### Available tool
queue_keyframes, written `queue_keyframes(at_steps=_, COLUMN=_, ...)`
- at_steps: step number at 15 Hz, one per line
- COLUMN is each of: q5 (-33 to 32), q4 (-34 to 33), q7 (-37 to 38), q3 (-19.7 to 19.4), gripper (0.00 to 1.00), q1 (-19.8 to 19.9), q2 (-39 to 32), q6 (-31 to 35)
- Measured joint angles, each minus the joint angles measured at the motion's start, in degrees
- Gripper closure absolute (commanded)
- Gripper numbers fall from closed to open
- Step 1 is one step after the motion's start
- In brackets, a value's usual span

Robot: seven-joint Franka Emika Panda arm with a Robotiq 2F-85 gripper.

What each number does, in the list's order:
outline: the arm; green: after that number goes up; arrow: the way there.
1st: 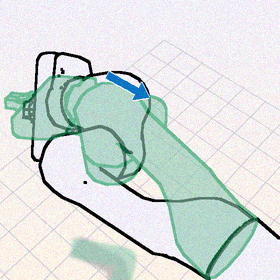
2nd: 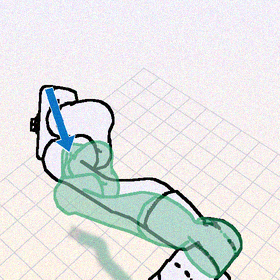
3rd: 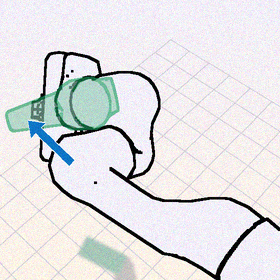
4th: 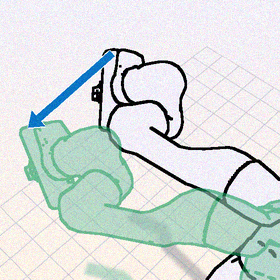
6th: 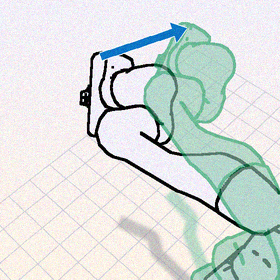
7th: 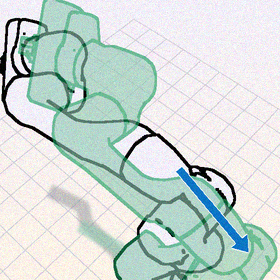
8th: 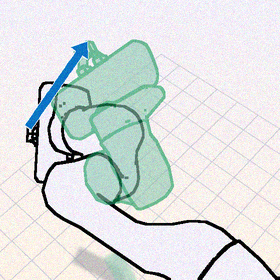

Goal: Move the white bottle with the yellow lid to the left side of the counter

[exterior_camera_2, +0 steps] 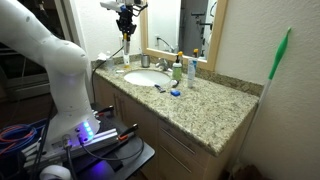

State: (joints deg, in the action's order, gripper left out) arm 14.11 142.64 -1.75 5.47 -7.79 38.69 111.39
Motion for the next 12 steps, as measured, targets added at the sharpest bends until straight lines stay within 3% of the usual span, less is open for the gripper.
queue_keyframes(at_steps=2, q5=0.2, q4=-0.1, q7=0.0, q3=0.9, gripper=0.74, q1=-1.9, q2=0.0, q6=1.0)
queue_keyframes(at_steps=3, q5=0.2, q4=-0.1, q7=-0.2, q3=0.7, gripper=0.94, q1=-1.9, q2=0.0, q6=1.0)
queue_keyframes(at_steps=7, q5=0.1, q4=-0.1, q7=-1.0, q3=1.1, gripper=0.94, q1=-2.7, q2=-0.3, q6=1.6)
queue_keyframes(at_steps=12, q5=-0.3, q4=-1.5, q7=-0.5, q3=12.1, gripper=0.94, q1=-10.5, q2=-7.1, q6=16.9)
